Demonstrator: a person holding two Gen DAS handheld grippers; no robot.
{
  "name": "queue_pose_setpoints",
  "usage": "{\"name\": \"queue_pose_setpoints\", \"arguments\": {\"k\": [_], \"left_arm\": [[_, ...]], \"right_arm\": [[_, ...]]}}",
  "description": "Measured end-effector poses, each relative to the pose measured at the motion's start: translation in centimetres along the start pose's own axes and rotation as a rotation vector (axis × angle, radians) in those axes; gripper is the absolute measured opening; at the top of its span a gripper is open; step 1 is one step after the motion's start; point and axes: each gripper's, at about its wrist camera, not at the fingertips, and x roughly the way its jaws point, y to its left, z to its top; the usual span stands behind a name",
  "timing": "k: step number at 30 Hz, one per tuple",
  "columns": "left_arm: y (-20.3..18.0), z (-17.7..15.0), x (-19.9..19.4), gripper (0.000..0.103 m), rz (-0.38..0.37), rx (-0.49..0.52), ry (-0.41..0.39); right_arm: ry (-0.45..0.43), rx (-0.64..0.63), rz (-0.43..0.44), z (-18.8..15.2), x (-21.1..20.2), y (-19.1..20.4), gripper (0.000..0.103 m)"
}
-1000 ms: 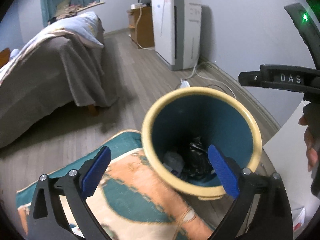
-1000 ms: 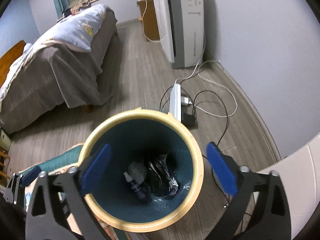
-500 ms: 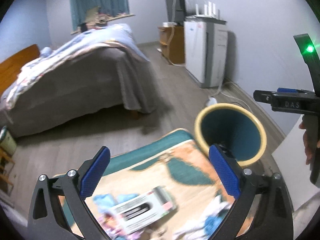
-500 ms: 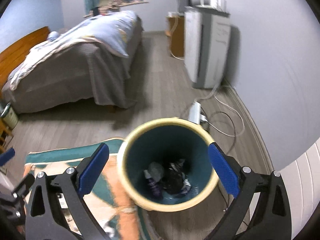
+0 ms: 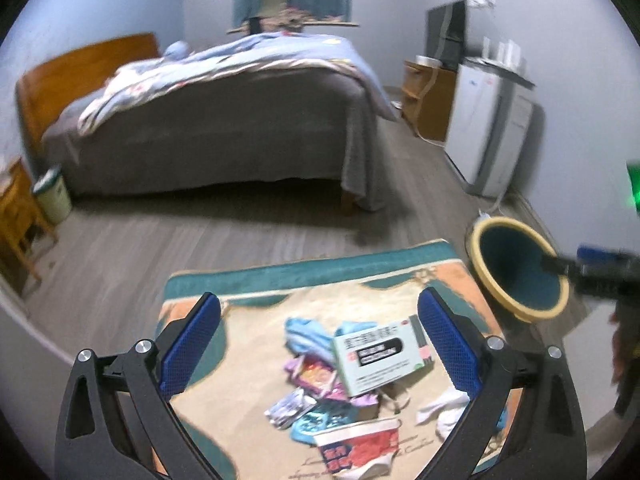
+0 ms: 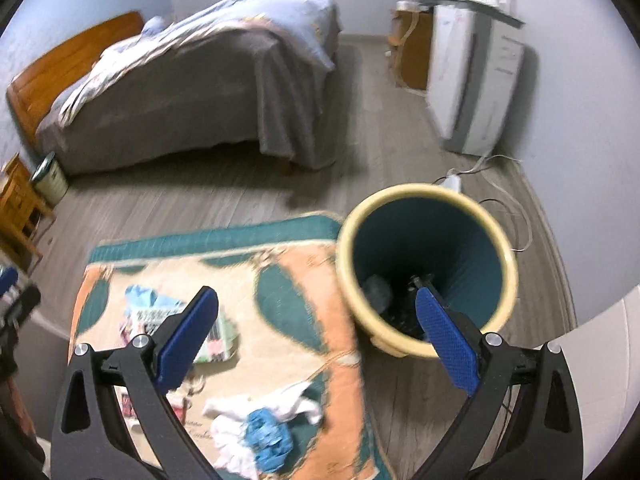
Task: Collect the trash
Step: 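Move both grippers back over the cushion, then grasp the white tissue and blue glove with the right gripper while the left grasps the red-printed paper cup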
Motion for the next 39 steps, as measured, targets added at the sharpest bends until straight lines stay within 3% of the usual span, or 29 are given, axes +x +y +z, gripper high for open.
{"name": "queue_pose_setpoints", "arguments": {"k": [3,8,11,16,20,24,29,33,35,37,39], "left_arm": [[1.7,-0.5,0.6,0.098,0.016,-0.031,0.018],[2.7,-1.4,1.3,0.098,0.07,0.033,0.045],[3.0,-1.9,2.0,0.098,0.057,0.03,0.069],[2.2,-3.4,3.7,0.098,0.02,0.007,0.143],[-0.3,-5.4,5.1,0.098,-0.043,0.067,0.227],[-1.4,-7.2,6.0,0.098,-0.054,0.084,0.313],[-1.1,-9.4,7.8,0.096,-0.042,0.057,0.448],[-0.9,-11.4,9.5,0.094,-0.027,0.078,0.568],[-0.9,-12.2,10.2,0.087,-0.048,0.072,0.614],[-0.6,-12.7,10.7,0.066,-0.084,0.035,0.654],[-0.5,-13.0,10.8,0.053,-0.112,0.008,0.67]], "right_arm": [[0.02,-0.043,0.001,-0.5,0.4,1.7,0.097],[0.096,-0.004,0.008,-2.3,2.4,2.1,0.097],[0.196,0.048,-0.001,-3.7,4.6,1.4,0.097],[0.231,0.029,-0.046,-4.9,5.6,1.3,0.096],[0.308,0.041,-0.029,-6.0,6.8,1.2,0.085],[0.372,0.073,0.016,-6.8,7.6,1.1,0.065],[0.424,0.028,0.012,-7.6,8.8,1.9,0.055],[0.447,0.036,0.031,-7.9,9.4,1.8,0.053],[0.469,0.045,0.042,-8.2,10.0,1.6,0.044],[0.482,0.056,0.056,-8.4,10.1,1.4,0.033],[0.474,0.052,0.064,-8.3,10.0,1.3,0.026]]}}
